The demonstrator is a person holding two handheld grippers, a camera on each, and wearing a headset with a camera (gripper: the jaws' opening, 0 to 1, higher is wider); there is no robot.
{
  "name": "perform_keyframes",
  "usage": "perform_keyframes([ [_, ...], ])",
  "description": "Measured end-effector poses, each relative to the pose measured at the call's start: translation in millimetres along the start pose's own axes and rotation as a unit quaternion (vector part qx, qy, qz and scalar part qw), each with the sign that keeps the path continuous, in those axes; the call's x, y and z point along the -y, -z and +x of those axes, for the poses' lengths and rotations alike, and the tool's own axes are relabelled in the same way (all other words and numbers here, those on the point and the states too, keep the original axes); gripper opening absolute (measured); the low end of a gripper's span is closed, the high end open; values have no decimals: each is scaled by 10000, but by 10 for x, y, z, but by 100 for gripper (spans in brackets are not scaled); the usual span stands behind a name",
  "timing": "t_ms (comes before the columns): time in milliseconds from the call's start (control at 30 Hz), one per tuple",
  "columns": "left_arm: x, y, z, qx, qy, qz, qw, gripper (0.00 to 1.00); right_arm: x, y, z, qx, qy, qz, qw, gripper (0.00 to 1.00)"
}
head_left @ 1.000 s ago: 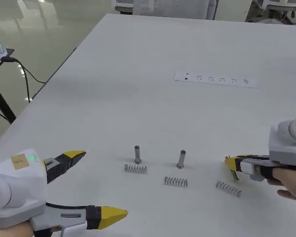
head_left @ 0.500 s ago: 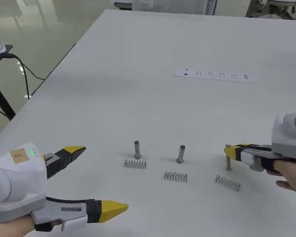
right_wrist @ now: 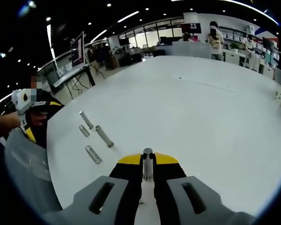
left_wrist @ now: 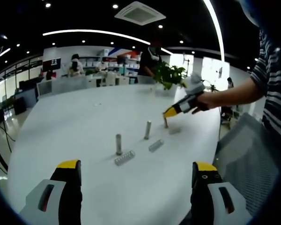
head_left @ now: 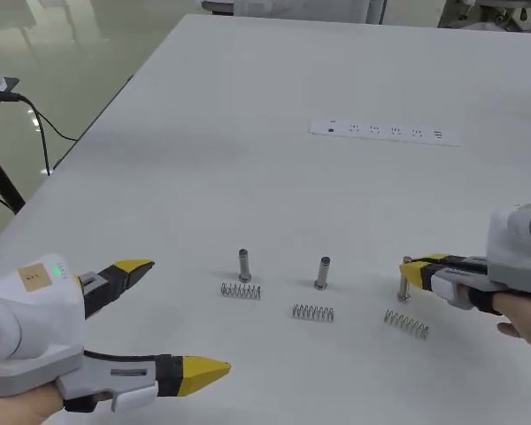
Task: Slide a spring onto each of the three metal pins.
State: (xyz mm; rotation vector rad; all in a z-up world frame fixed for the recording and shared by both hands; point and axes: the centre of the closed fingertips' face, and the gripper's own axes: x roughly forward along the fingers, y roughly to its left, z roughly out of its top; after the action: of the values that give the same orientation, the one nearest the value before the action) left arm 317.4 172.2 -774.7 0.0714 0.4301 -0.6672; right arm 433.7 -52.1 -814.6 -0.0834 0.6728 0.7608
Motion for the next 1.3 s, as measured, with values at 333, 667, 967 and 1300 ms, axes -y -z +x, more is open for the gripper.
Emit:
perform_keyframes([
  [333,21,16,6,-9,26,-14,10000,95,-7,44,-78,106,11,-142,9998,5],
  [667,26,25,-2,-15,38,-12,10000,95,-41,78,-114,132,-22,-248,9996,5],
  [967,13,10,10,-20,50,7,10000,95,-32,105,-129,71,5,-419,9991,5],
  [1300,36,-5,27,-32,107,28,9999,95,-41,128,-140,34,-32,-343,9994,6],
])
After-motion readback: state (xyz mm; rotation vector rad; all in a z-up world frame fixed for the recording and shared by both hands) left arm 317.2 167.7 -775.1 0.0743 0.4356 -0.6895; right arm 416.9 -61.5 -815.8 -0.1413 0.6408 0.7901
